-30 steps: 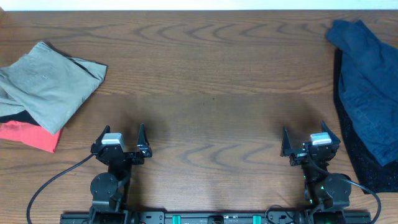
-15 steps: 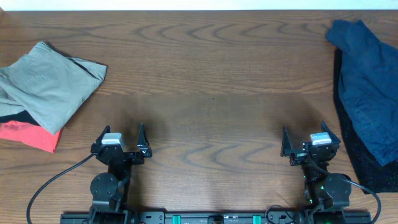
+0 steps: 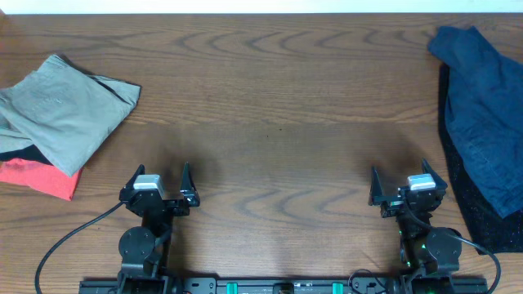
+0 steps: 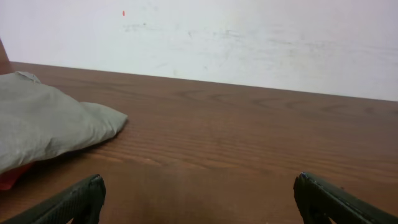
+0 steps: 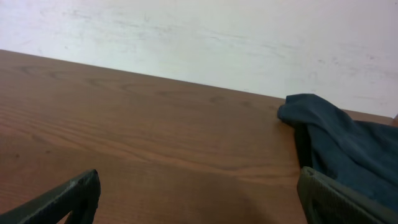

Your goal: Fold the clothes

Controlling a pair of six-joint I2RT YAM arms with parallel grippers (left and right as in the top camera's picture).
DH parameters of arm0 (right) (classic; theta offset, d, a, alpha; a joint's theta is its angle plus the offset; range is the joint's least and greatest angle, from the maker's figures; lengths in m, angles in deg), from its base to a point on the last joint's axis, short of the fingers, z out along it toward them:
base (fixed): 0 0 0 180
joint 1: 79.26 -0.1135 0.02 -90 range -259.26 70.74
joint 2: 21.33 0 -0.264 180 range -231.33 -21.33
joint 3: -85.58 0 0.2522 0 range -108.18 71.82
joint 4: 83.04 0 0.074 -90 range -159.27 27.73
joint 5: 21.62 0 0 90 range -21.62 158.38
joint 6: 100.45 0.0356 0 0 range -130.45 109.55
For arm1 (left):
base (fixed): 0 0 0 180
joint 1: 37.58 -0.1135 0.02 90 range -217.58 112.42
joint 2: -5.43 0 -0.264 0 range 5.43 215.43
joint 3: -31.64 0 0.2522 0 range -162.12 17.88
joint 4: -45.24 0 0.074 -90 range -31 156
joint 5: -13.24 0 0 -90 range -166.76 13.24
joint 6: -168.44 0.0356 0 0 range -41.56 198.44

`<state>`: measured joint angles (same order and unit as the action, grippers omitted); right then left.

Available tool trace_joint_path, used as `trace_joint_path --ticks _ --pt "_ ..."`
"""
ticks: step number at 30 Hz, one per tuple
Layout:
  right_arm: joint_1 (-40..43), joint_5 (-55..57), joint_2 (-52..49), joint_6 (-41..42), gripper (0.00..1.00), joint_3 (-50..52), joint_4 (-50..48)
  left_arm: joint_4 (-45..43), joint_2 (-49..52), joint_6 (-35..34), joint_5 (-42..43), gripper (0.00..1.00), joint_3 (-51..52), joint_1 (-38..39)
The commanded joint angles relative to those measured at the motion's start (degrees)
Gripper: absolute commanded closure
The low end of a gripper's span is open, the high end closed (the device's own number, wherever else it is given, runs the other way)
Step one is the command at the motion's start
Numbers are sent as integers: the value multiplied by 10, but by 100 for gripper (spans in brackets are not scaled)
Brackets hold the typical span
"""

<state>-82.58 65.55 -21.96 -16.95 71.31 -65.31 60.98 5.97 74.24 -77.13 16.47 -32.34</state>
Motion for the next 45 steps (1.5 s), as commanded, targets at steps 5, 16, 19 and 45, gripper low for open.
trace_joint_path --ticks 5,16,19,45 --pt "3 -2 2 -4 1 2 1 19 -3 8 -3 2 12 -3" --pt "3 -4 2 4 1 2 1 21 -3 -2 -1 2 12 -3" --pt "3 -4 2 54 1 2 -2 20 -3 -22 -1 2 11 -3" --pt "27 104 -541 60 1 -461 318 292 479 -27 30 2 -410 -3"
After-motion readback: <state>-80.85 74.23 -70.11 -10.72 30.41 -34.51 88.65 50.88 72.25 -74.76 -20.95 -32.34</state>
